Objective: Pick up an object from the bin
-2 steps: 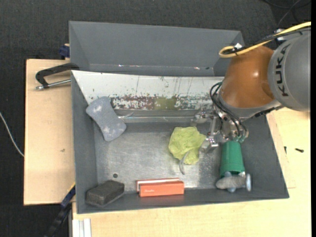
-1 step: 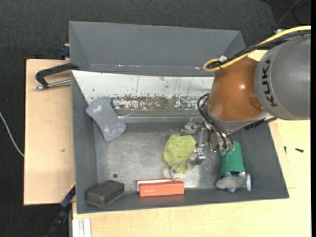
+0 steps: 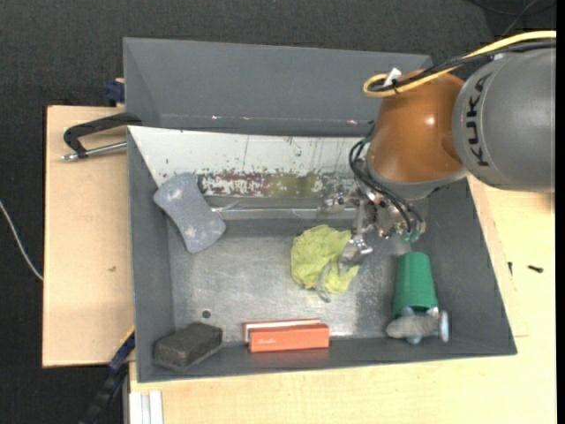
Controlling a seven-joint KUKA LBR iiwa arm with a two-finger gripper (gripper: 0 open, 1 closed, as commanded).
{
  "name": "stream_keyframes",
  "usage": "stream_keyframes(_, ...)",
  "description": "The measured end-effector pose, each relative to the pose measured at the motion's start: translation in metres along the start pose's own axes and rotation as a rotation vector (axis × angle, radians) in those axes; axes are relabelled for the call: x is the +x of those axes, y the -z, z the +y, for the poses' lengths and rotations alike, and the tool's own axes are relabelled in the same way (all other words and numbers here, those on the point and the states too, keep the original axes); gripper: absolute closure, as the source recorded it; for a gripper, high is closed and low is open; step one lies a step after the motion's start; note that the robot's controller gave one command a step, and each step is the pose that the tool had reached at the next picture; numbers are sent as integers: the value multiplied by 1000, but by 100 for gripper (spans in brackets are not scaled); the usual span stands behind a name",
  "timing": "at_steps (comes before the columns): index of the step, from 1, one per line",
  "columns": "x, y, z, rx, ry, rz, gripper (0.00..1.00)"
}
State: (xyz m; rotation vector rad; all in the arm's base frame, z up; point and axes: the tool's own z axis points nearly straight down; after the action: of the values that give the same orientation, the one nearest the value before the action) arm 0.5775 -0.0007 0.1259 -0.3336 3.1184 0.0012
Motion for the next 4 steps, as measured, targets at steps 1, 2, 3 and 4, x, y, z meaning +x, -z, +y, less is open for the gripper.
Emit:
stream_keyframes(1, 43, -34, -7, 0, 119, 1, 0)
stream_keyframes(2, 40, -51, 20, 1, 131, 3, 100)
stream_keyframes(3, 40, -51, 20, 1, 131, 3, 100)
stream_keyframes(4, 40, -49, 20, 1, 131, 3, 100)
